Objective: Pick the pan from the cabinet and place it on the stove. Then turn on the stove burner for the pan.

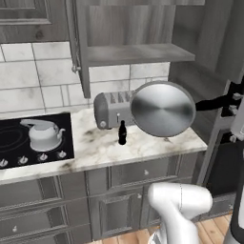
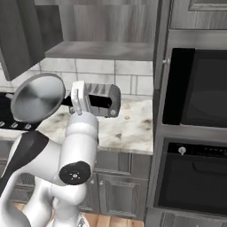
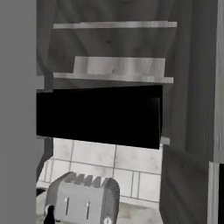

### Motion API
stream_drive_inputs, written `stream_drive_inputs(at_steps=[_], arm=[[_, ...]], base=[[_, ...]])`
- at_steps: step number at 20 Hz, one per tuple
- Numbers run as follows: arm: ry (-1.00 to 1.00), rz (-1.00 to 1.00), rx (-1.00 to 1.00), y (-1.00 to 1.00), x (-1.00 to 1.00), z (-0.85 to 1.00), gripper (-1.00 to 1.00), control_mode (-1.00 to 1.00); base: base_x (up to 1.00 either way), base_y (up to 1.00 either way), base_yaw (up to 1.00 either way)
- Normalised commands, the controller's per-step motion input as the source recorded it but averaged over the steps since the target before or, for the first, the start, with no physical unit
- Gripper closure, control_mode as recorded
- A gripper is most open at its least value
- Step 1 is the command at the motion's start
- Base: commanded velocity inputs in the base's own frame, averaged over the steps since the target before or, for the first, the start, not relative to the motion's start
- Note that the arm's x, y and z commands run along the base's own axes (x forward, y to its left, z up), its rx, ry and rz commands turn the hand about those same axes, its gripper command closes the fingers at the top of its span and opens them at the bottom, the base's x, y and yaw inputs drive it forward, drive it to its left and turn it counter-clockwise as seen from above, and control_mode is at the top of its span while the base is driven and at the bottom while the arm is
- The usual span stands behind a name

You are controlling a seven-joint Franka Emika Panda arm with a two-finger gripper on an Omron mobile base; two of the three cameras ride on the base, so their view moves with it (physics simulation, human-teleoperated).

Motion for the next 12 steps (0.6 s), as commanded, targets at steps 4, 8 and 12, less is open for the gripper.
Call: stream_drive_inputs(at_steps=[4,8,12], arm=[[0.00,0.00,0.00,0.00,0.00,0.00,1.00,1.00],[0.00,0.00,0.00,0.00,0.00,0.00,1.00,1.00],[0.00,0.00,0.00,0.00,0.00,0.00,1.00,1.00]], base=[[-0.62,0.26,-0.10],[-0.68,0.38,-0.10],[-0.76,0.53,-0.11]])
